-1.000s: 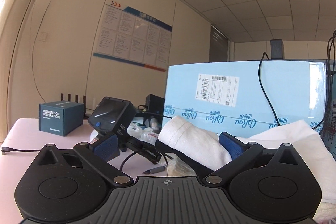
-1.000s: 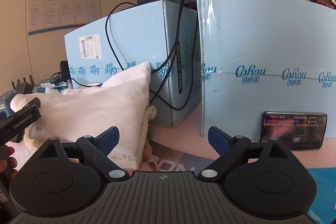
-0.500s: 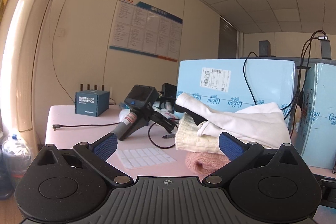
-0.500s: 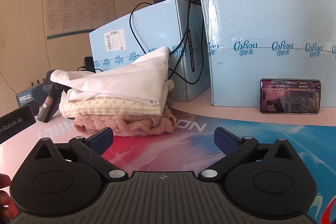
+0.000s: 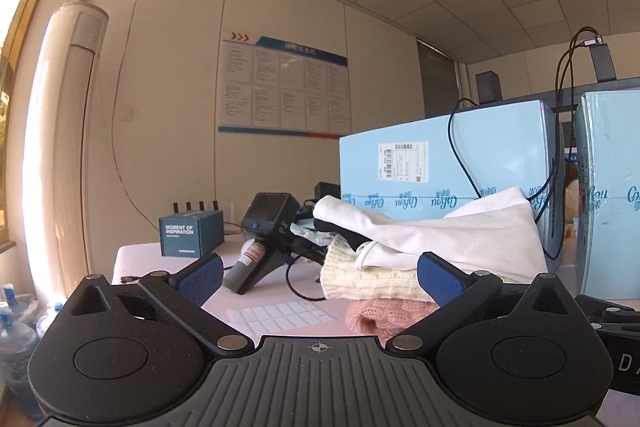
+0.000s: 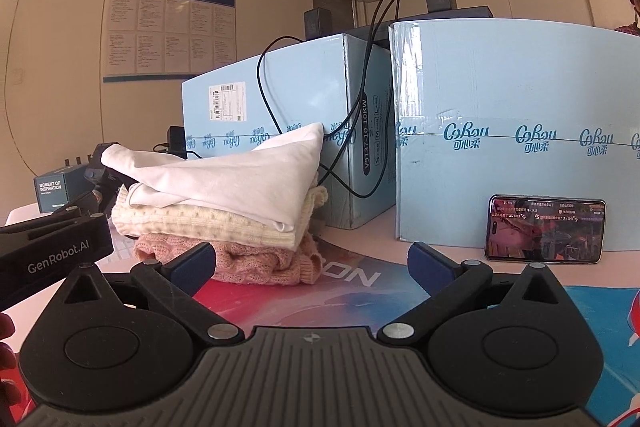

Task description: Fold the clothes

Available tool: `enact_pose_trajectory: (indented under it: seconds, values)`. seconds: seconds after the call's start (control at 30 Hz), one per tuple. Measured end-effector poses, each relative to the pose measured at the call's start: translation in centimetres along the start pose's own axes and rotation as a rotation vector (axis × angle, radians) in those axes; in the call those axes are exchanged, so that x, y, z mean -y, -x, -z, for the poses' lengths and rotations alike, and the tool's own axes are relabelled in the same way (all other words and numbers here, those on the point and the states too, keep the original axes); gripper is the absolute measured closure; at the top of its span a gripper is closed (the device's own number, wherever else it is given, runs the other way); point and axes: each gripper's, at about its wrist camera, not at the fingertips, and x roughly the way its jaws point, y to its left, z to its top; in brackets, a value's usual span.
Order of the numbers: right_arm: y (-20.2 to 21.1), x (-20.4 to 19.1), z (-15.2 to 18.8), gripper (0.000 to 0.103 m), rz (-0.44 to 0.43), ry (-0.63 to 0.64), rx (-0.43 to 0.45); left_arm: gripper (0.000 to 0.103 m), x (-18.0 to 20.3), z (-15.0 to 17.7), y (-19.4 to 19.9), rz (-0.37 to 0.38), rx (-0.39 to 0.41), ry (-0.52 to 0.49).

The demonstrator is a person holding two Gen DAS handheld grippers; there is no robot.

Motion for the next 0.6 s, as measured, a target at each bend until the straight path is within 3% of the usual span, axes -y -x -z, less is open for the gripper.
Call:
enact_pose_trajectory:
  seconds: [0.2,0.33,0.6]
  values:
    - [-0.3,-0.1,0.1,0.0,-0.02,0.006,-0.017,0.0,0.2,0.0,0.1,-0.029,-0.024,0.018]
    - [0.2,-0.1,0.1,0.0,-0.018,-0.002,0.03,0.0,0.5,0.1,0.4,-0.033,-0.022,0.016]
    - [0.7,0.4,-0.1,0.0,0.048,0.031,0.112,0.0,0.2,0.1,1.1,0.027,0.017,0.043]
